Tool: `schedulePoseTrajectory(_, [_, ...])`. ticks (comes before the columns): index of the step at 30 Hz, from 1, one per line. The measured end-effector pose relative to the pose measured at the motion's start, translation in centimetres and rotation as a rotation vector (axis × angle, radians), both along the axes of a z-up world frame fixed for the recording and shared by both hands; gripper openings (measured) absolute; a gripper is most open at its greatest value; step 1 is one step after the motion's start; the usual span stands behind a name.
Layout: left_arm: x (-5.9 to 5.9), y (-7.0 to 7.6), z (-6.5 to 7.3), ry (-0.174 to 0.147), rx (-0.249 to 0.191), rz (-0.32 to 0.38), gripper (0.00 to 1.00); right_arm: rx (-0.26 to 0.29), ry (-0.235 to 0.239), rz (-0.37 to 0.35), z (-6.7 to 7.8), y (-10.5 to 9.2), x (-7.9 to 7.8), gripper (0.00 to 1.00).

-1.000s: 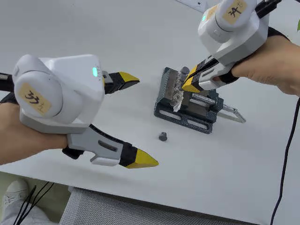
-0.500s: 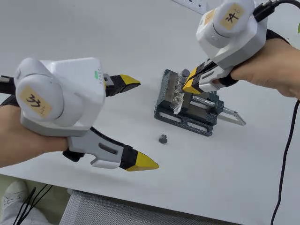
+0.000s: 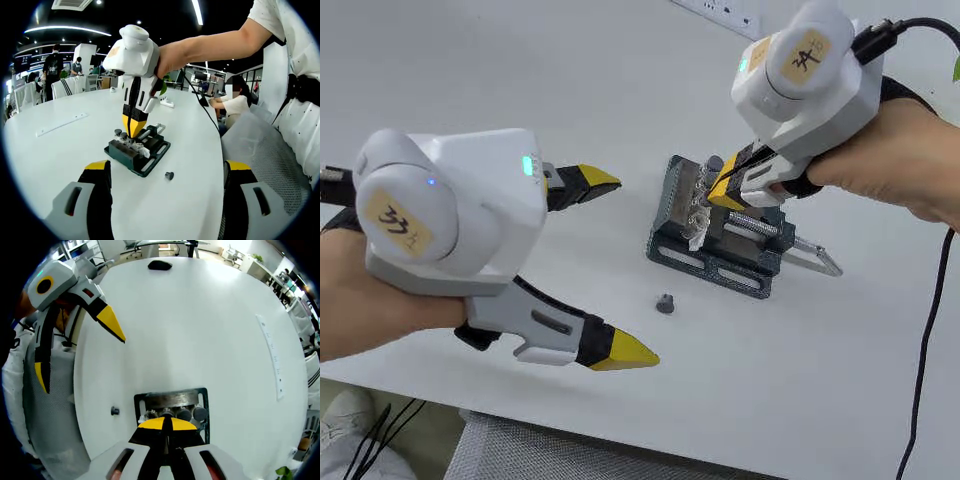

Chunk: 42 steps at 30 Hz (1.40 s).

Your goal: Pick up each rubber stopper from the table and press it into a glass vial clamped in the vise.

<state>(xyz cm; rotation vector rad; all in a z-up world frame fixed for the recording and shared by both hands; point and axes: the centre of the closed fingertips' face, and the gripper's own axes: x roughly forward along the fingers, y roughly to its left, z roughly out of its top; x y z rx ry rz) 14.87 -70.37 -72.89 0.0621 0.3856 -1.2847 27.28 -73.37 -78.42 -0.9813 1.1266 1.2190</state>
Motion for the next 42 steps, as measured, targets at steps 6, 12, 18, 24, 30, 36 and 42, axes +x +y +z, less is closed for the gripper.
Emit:
schedulePoseTrajectory(6, [0.23, 0.11, -0.04, -0.001, -0.001, 0.005, 0.93, -0.008, 0.004, 0.009, -0.1, 0.1, -0.29, 0.0])
schedulePoseTrajectory(12, [0.28, 0.03, -0.05, 0.0, -0.003, 0.004, 0.92, -0.039, 0.012, 0.012, -0.2, 0.09, -0.11, 0.0])
schedulePoseTrajectory(18, [0.34, -0.18, 0.19, -0.001, -0.007, 0.006, 0.92, -0.056, 0.025, 0.014, -0.26, 0.06, -0.15, 0.0])
schedulePoseTrajectory(24, [0.46, -0.33, 0.29, -0.001, -0.011, 0.004, 0.92, -0.072, 0.014, 0.023, -0.35, 0.06, -0.37, 0.0])
schedulePoseTrajectory(30, [0.63, -0.47, 0.44, -0.005, -0.015, 0.005, 0.92, -0.07, 0.008, 0.003, -0.39, 0.08, -0.44, 0.0])
schedulePoseTrajectory(36, [0.76, -0.52, 0.51, -0.006, -0.017, 0.009, 0.91, -0.076, 0.001, 0.007, -0.45, 0.08, -0.35, 0.0])
schedulePoseTrajectory(42, [0.81, -0.61, 0.44, -0.004, -0.017, 0.008, 0.91, -0.084, 0.001, 0.018, -0.59, 0.11, -0.28, 0.0])
